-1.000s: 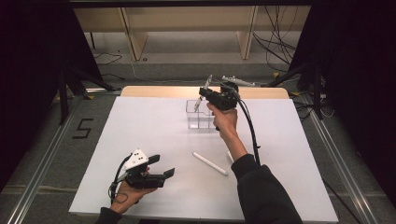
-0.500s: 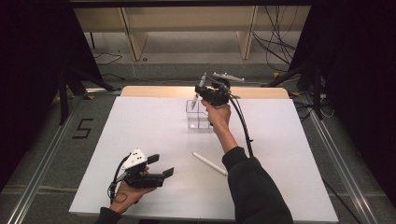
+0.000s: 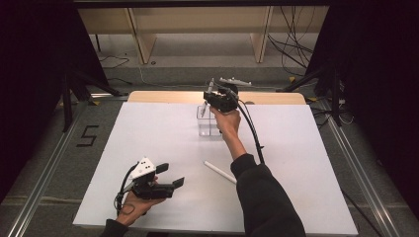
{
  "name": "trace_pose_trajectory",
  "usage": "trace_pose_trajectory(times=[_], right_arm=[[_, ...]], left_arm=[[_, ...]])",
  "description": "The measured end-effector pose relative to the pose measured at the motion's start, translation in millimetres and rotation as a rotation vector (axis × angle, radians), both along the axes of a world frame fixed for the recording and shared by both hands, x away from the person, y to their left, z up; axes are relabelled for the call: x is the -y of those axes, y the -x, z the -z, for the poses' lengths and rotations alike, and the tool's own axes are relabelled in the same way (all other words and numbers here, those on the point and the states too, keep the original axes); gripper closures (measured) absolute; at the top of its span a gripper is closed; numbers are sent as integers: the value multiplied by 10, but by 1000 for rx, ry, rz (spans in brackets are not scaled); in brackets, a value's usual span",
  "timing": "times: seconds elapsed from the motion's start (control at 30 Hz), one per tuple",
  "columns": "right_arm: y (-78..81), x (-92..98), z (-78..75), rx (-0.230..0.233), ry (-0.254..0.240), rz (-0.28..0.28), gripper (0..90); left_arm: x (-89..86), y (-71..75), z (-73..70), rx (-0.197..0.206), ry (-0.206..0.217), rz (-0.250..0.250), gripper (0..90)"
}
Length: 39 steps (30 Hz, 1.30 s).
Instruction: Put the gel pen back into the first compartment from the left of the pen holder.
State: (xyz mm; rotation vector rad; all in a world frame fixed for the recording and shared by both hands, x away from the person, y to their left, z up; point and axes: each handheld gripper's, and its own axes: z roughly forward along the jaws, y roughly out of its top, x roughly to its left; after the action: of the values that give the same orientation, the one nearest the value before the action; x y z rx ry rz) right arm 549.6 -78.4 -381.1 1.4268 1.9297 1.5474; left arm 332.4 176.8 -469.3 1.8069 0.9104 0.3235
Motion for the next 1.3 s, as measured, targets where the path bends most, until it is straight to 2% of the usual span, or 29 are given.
trace_pose_trajectory(times=[0.13,0.2,0.37,0.53,0.83,0.9,1.0,1.07,1.3], right_arm=[[-5,-21,32,-4,31,3,794],[-9,-26,42,-6,33,6,794],[-11,-61,82,-6,79,0,793],[-19,-72,109,-14,83,-1,793],[-17,-97,146,-18,125,-13,786],[-17,-86,142,-19,126,-19,733],[-18,-47,113,-31,106,-17,582],[-3,-6,81,-34,94,-22,535],[140,104,-31,-9,135,-60,431]], left_arm=[[-11,-5,-1,1,11,-10,175],[-9,-5,-3,3,10,-8,175],[-4,-3,-1,-1,0,-3,175],[-1,-2,-2,-3,6,-4,175],[3,0,-1,-4,6,-2,175],[3,-2,2,-5,3,-2,175],[5,-1,2,-6,4,-3,175],[6,-3,5,-5,3,-4,175],[12,-4,10,-6,-5,1,175]])
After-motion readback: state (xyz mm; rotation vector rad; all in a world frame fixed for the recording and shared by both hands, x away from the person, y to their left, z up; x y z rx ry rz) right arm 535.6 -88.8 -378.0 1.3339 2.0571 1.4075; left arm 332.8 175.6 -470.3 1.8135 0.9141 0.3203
